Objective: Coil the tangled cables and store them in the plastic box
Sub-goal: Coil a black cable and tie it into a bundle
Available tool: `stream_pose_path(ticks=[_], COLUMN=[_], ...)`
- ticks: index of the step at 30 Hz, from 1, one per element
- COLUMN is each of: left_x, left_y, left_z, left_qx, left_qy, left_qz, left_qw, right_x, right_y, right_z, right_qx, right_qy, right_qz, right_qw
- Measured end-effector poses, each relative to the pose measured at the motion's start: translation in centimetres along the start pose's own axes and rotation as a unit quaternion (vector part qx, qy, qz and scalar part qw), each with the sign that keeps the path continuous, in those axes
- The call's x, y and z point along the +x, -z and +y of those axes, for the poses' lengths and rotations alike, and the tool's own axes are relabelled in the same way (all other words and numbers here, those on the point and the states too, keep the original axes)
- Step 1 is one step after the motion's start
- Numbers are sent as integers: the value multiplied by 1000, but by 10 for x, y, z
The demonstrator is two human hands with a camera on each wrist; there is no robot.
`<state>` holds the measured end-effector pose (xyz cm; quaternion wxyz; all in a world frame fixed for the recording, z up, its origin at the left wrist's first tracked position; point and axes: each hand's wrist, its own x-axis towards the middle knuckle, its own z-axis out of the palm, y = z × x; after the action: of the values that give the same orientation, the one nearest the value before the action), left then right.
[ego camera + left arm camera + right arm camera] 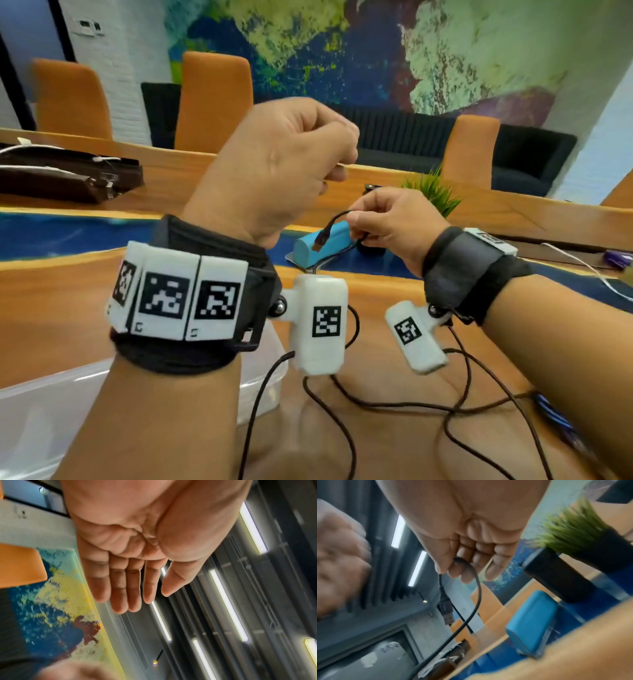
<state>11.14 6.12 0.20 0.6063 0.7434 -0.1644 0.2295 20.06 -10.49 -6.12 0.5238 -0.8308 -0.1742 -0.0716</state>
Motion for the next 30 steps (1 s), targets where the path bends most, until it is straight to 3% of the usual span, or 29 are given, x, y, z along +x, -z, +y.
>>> stream_pose_path(ticks=[2,4,8,11,19,21,25,28,30], left_x=[2,2,-3,-7,-12,-9,-6,-5,-5], left_y=[-8,-14,-26,-31,-44,-43,-39,-38,-41], left_z=[-14,-16,-11,-4,3,2,1,-3,-7], left_qx=[100,142,36,-23,-221,-316,-499,-528,-489], left_qy=[-30,-24,-18,-28,45,71,79,61,35], left_qz=[9,-24,-106,-103,-110,-101,-122,-143,-148], left_qw=[994,989,994,994,968,940,854,835,859], right_x=[-10,-21,-32,-36,-50,-51,-49,-57,-66], right_y=[22,40,62,74,79,78,71,59,50], right_z=[-30,-56,-81,-87,-91,-91,-82,-64,-59], right_qx=[29,27,-27,-20,28,114,223,138,71], right_qy=[67,139,217,208,193,149,67,30,16], right_qz=[-9,-18,-9,-35,-44,-50,-35,-35,-72], right_qw=[997,990,976,977,980,981,972,989,995])
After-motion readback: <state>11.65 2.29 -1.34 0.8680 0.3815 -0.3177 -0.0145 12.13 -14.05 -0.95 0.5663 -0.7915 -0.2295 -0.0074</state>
